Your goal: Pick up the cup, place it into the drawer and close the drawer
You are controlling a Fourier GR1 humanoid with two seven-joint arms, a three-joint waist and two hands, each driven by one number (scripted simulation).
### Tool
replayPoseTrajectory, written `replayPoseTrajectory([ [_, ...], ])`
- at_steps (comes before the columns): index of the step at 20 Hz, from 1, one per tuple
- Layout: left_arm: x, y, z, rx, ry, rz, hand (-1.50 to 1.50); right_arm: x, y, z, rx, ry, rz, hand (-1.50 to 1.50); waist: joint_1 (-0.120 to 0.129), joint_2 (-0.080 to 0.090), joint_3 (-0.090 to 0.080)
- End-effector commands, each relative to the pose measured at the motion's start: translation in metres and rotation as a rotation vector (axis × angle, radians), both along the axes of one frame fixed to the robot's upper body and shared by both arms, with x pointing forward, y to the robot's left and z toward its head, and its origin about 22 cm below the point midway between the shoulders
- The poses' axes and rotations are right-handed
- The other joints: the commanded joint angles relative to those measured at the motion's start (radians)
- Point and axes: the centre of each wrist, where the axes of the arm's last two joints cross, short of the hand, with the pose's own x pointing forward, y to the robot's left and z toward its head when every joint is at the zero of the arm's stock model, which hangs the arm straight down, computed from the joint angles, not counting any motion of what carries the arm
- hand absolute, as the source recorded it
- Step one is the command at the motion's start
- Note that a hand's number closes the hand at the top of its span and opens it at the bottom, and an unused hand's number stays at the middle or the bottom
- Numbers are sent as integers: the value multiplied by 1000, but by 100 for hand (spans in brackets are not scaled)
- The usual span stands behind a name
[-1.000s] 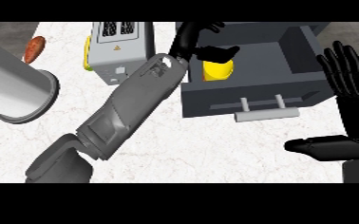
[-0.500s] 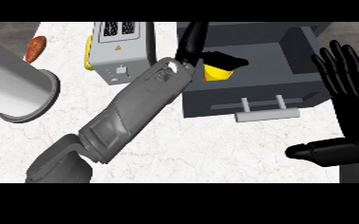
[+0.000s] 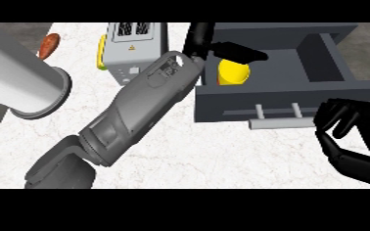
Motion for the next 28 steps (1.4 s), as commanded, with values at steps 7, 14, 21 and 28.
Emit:
replayPoseTrajectory([
  [7, 9, 57, 23, -104, 16, 48, -150, -18, 11, 6, -281, 7, -48, 150, 43, -9, -1],
  [14, -2, 118, 21, -119, 45, 70, -150, 3, 26, -5, -382, 16, -149, 150, 66, -11, -1],
  [21, -21, 164, 4, -167, 80, 65, -150, 30, 50, -37, -621, -17, -134, 150, 68, -5, 0],
  [28, -44, 209, -10, -169, 71, 86, -150, 62, 87, -85, -905, -65, -159, 150, 89, 0, 0],
])
